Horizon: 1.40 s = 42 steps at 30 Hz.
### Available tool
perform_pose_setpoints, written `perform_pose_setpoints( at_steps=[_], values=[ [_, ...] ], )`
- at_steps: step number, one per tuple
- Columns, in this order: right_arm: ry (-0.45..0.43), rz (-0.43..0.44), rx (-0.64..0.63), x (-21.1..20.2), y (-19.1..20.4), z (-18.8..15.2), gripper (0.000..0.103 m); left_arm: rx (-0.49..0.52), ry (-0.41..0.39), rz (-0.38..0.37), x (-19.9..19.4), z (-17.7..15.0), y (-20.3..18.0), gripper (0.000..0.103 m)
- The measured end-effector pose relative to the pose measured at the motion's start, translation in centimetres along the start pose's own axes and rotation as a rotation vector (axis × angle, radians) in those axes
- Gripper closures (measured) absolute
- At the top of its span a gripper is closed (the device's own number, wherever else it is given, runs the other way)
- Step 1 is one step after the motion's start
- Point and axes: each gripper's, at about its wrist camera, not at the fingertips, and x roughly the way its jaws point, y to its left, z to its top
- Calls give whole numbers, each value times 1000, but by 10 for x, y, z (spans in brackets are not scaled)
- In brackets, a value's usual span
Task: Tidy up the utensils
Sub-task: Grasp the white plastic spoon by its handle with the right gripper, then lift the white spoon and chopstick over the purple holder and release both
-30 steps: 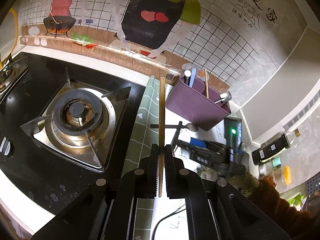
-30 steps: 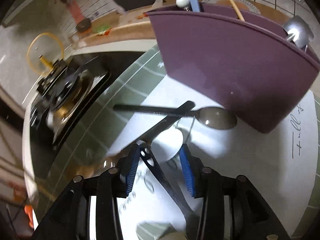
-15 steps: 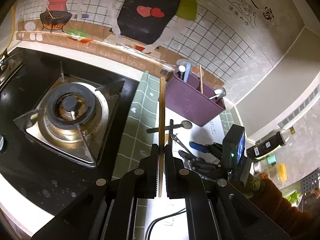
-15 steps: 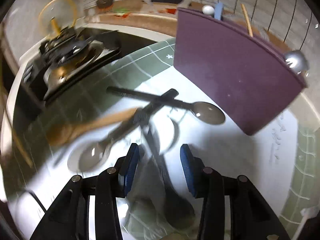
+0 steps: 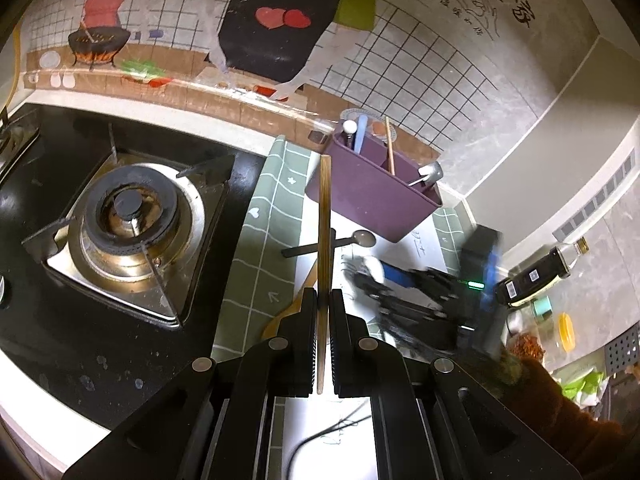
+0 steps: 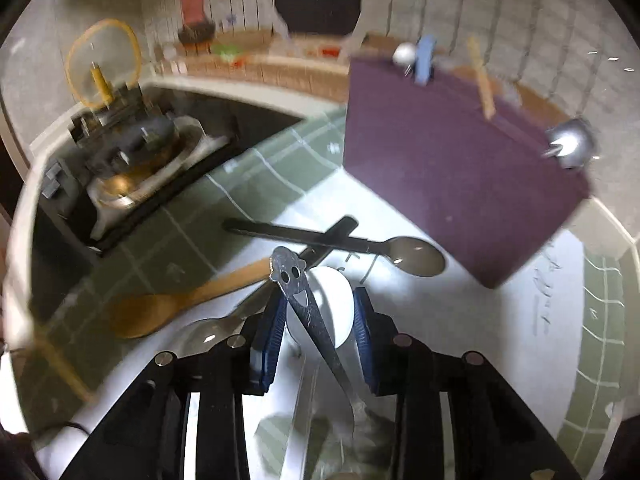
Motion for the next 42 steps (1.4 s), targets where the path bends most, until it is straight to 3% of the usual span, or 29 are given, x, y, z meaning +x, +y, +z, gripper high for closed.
perform_pose_setpoints(
  at_steps=[6,12,15,19,27,36,39,42],
  values=[
    [-183,23,61,-94,-11,2,73,53,-32,-50,-2,16,-28,97],
    [-288,8,94,-158,-25,22,73,164,-73,-118,-8,47,-74,97],
    [-361,-28,104,-185,-40,40,73,225,-120,-146,-17,80,-101,97],
    [-535,-86,113,-221,-66,77,72,270,-205,-145,-27,124,-125,97],
    [-635,-84,273,-171,-131,112,72,275,-198,-72,35,196,-138,97],
    [-579,-107,288,-83,-145,132,72,233,-98,-24,122,221,-114,97],
    [-558,-120,274,-66,-145,131,71,204,-68,-45,143,221,-106,97],
    [-493,-82,278,-57,-146,125,70,181,13,-149,163,216,-98,89]
  ],
)
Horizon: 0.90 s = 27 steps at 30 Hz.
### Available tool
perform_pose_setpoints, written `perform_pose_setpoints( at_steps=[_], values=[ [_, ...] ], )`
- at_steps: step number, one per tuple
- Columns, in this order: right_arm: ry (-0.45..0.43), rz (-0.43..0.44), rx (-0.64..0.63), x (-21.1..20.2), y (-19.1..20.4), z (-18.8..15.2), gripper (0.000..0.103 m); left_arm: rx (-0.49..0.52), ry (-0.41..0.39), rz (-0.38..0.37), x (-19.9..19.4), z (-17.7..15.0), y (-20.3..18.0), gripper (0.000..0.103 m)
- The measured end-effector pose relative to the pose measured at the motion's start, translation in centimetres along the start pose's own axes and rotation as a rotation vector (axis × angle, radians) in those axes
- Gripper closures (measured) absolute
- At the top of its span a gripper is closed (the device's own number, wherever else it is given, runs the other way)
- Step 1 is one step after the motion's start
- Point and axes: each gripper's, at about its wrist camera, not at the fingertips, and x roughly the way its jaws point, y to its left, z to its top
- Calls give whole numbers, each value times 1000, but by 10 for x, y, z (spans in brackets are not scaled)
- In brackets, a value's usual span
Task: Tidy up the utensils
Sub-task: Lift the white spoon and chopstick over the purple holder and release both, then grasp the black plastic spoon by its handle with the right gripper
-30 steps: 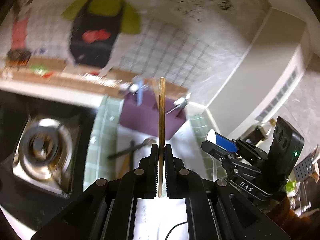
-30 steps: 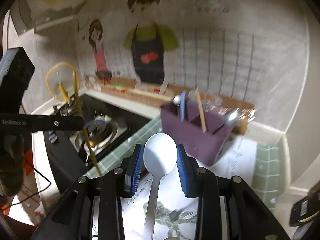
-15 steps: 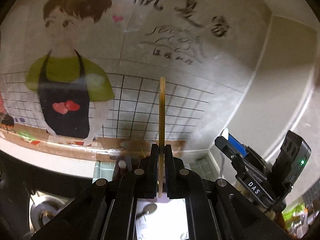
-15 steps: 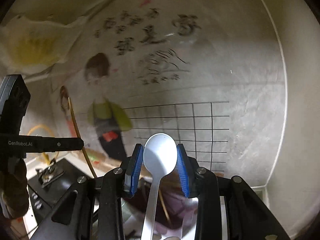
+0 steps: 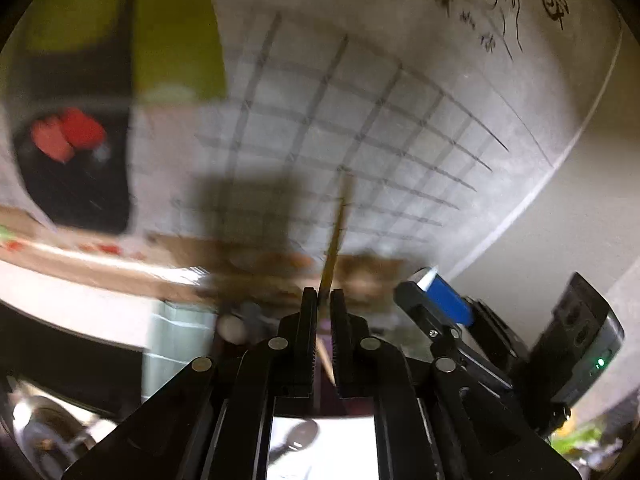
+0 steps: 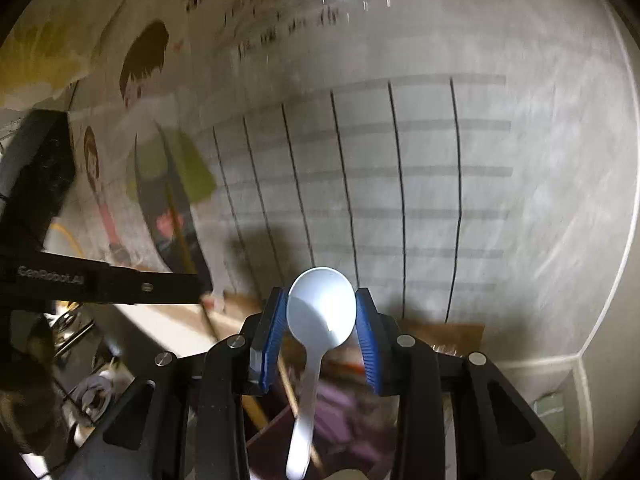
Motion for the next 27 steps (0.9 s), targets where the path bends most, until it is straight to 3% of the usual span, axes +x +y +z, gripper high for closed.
perform_pose_setpoints(
  at_steps=[1,3,8,12,16,19,27],
  values=[
    [6,4,7,-4,-2,-1,70,2,17,2,3,-4,1,83],
    [2,-1,6,-14,-2,-1,70,11,4,23,0,-8,-1,59],
    [36,-6,6,-61,-1,5,69,11,-30,38,-33,-26,-5,58],
    [133,-6,4,-95,7,-5,68,7,-24,70,-55,-55,2,57],
    [286,16,31,-107,20,-30,68,-9,15,96,-65,-105,12,56],
    [409,0,45,-113,31,-66,68,-36,58,76,-67,-141,21,56],
    [699,-63,132,-129,43,-187,68,-63,59,145,-87,-222,35,56]
  ],
)
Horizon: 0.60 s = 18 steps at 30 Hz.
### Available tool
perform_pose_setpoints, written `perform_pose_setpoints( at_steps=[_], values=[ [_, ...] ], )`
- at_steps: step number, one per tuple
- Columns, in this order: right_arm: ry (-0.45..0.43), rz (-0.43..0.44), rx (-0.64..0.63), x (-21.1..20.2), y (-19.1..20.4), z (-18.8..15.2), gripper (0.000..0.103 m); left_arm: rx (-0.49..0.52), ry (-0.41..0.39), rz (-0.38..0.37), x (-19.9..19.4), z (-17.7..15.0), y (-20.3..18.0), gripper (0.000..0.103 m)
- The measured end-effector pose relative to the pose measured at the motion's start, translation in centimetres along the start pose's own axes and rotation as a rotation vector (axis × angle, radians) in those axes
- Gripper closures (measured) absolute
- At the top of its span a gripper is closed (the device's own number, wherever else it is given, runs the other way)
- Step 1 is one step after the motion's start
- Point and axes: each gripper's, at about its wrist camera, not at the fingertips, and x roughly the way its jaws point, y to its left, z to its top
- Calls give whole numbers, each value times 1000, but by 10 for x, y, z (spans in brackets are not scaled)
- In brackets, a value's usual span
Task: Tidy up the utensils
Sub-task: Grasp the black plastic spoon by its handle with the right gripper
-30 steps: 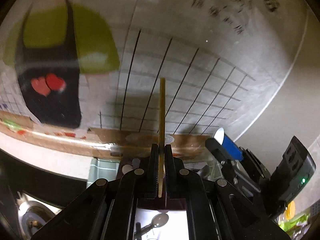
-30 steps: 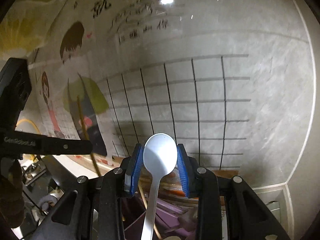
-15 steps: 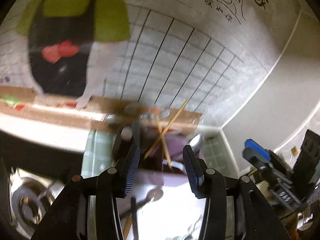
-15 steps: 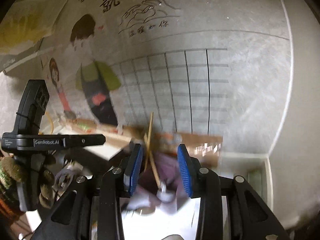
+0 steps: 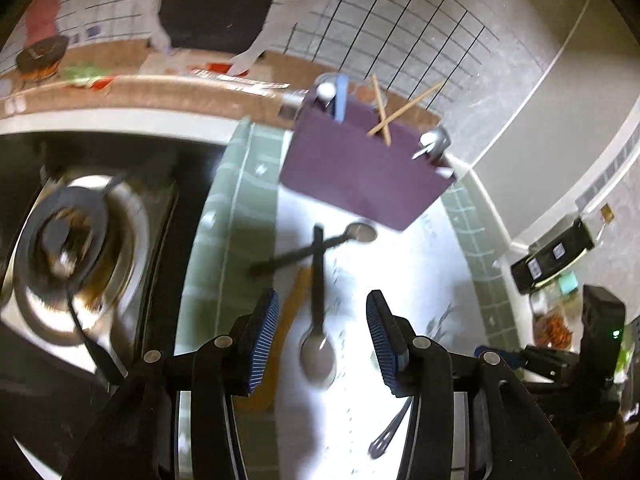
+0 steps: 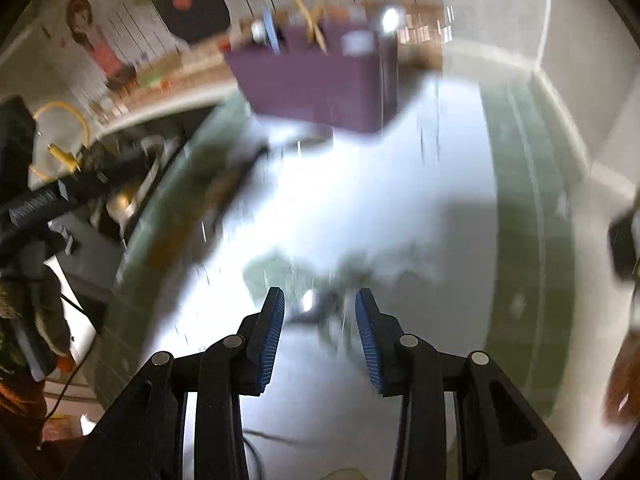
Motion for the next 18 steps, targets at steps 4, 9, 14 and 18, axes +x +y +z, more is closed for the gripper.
perform_pose_setpoints(
  at_steps=[4,9,14,18],
  values=[
    [28,28,100,20,-6,-25,68,15,5,34,-5,-24,6,56],
    [-30,-18,148,33,5,-26,67,7,31,20,-9,-40,15,56],
    [-66,-60,164,46,23,-4,67,-21,38,11,-17,-51,27,56],
    [-105,-122,128,54,40,4,66,-37,28,29,-23,-57,32,56]
  ],
)
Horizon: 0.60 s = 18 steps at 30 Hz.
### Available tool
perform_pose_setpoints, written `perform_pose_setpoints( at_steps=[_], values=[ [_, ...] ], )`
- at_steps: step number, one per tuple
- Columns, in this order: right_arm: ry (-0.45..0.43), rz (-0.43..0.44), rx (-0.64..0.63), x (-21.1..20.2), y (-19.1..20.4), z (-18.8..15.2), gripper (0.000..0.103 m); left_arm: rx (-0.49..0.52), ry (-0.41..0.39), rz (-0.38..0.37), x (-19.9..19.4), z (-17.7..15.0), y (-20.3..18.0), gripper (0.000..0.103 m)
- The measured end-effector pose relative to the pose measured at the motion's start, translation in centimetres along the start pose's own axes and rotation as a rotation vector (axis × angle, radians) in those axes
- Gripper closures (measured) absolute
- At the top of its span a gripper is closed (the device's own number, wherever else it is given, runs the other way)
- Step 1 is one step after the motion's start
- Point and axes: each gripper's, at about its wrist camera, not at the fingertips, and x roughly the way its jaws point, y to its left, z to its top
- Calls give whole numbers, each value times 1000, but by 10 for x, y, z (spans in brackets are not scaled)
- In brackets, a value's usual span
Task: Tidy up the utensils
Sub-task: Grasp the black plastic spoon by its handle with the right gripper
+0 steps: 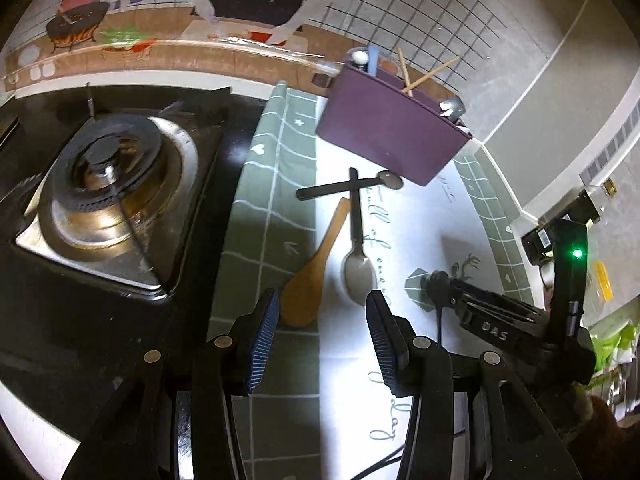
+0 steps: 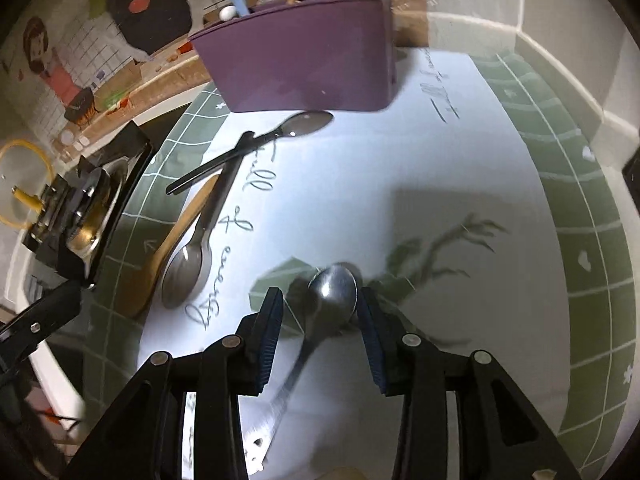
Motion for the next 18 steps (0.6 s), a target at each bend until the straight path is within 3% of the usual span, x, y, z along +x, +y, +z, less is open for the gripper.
perform_pose_setpoints(
  at_steps=[6,8,10,14,16,18],
  values=[
    [-48,-113,-168,3,24,-9,65,20,-3,19,-3,-6,-2,56],
    [-56,-98,-192,2,22,-12,66,27,1,19,-2,-6,-4,56],
    [-62,-90,-208,0,18,-13,76,32,12,15,2,-5,-7,56],
    [-51,-53,-194,-7,0,-12,77,52,35,12,11,-2,-14,56],
    [-56,-42,-178,-13,-10,-9,101,61,45,5,16,1,-18,56],
    [-65,-9,-146,-22,-22,-5,98,68,56,-16,23,8,-21,56]
  ],
)
